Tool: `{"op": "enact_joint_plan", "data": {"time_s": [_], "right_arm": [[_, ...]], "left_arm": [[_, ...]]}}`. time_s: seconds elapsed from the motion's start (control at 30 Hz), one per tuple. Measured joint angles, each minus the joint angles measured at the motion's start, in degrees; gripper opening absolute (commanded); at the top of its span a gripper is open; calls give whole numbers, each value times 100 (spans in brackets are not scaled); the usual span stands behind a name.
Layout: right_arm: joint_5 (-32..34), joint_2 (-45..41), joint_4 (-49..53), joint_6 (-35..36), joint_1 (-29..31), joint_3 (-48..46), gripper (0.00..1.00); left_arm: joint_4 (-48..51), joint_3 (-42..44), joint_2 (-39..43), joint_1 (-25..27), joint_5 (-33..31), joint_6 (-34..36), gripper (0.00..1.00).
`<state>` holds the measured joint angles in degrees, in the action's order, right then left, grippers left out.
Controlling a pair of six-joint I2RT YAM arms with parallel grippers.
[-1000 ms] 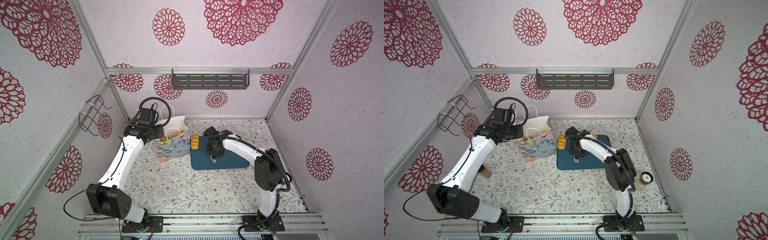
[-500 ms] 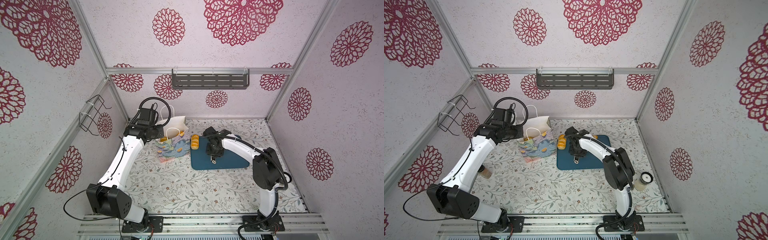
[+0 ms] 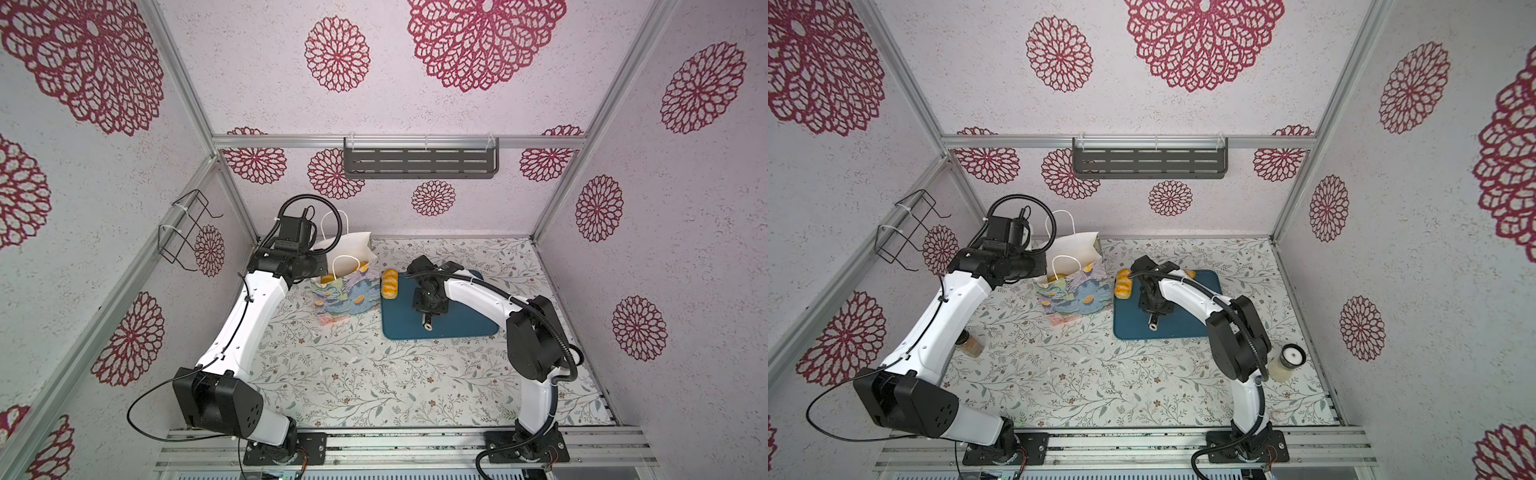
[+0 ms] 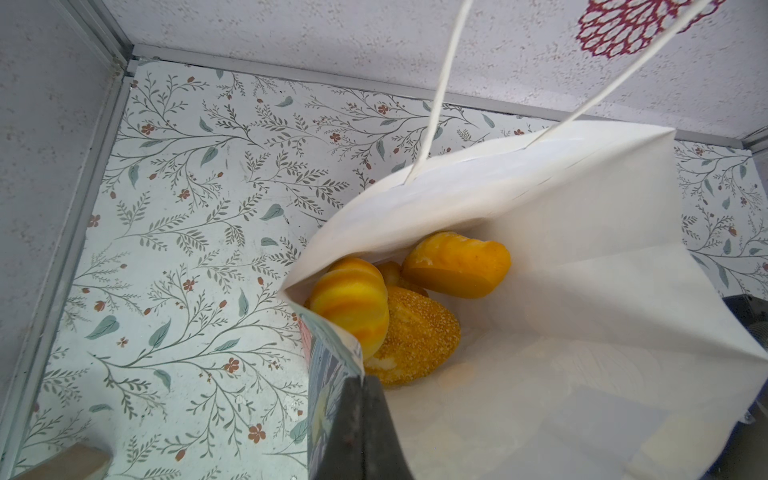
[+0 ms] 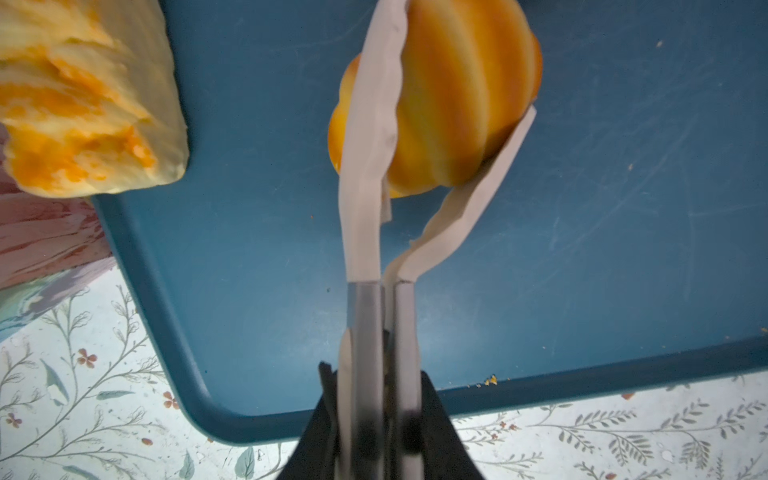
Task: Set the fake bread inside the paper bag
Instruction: 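Close the tongs on the striped shell-shaped bun and lift it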
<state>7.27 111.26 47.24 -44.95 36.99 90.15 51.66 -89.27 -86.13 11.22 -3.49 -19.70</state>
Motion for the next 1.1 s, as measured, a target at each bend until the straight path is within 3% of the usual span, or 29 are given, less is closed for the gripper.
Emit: {"op": "enact_joint_plan", "data": {"time_s": [0.73, 1.1], "right_arm": [[-542, -1473, -748, 96, -9, -1327, 18], [-855, -2205, -1620, 289, -9, -1904, 13]], "left_arm": [[0, 0, 0, 11, 0, -2, 0], [-2, 0, 0, 15, -28, -7, 0]]}}
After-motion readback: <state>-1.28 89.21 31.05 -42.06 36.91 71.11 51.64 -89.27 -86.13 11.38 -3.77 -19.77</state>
